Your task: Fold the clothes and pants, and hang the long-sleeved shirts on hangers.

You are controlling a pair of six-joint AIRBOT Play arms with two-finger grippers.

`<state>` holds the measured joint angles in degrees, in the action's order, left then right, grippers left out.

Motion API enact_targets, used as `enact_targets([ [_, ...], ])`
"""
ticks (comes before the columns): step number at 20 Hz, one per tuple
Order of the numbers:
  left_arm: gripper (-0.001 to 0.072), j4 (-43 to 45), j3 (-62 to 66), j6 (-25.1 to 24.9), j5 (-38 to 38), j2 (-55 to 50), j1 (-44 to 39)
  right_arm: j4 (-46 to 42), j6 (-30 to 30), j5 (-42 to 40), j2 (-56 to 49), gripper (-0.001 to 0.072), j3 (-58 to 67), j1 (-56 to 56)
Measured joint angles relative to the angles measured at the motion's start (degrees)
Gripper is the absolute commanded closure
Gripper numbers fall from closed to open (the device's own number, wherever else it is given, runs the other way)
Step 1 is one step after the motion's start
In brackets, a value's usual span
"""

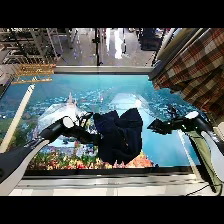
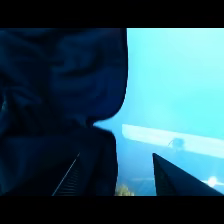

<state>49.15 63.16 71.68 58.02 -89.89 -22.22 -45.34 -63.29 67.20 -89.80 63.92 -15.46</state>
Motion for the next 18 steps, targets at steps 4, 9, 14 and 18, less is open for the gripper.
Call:
enact_targets([
  [4,0.0305,-3.19,1.44,-1.44,-1.38,-3.82,-1.36,-0.04,0.96,1.14,-6.36,0.0242,3.37,3.63],
  [9,0.0701,-4.81,2.49,-0.09,-4.07,-5.6,-1.7,-0.87,-0.81,-1.95,-8.85,0.0696,5.46,8.87],
  [14,0.0703,-3.65,7.93,-1.09,2.82,1.66,3.98,-7.98,-4.2,3.06,-3.58,0.0698,13.27,9.9],
  [18,0.0703,-1.18,15.23,-1.18,12.33,16.31,14.69,-14.27,-4.96,14.1,12.44,0.0698,21.84,10.01],
])
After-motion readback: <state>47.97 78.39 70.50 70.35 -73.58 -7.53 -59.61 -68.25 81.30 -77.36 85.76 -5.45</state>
